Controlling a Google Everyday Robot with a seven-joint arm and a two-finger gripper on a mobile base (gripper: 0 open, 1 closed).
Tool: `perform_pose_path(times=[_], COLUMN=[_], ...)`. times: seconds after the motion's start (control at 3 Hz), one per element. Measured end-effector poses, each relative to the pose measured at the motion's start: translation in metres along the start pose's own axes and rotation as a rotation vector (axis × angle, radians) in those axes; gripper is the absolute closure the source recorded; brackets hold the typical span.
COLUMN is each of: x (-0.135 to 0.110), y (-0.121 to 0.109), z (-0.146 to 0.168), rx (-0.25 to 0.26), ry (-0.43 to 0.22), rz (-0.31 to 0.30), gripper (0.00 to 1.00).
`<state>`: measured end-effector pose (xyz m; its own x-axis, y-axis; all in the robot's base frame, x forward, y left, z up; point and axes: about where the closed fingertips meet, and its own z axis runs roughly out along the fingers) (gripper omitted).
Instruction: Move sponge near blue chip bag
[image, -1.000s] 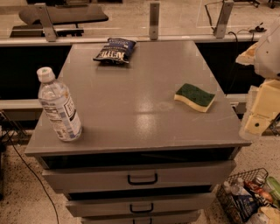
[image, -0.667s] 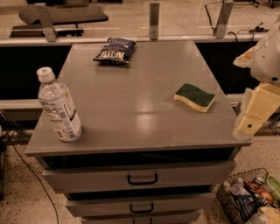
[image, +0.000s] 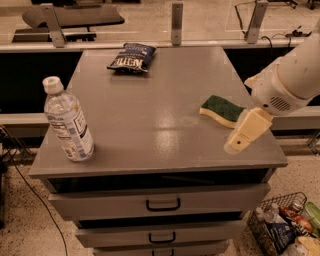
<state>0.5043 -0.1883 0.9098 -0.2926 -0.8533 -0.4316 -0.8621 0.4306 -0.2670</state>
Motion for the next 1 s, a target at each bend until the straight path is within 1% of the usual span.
perform_pose_path(times=[0.33,0.67,1.0], x=[-0.005,0.0,0.008], y=[-0.019,-0.043,-0.062], z=[0.039,0.067,0.089], rx=[0.052,0.081,0.072], ry=[-0.051,-0.089,-0.113], rz=[0.026,0.061,0.12], gripper=[0.0,0.0,0.18])
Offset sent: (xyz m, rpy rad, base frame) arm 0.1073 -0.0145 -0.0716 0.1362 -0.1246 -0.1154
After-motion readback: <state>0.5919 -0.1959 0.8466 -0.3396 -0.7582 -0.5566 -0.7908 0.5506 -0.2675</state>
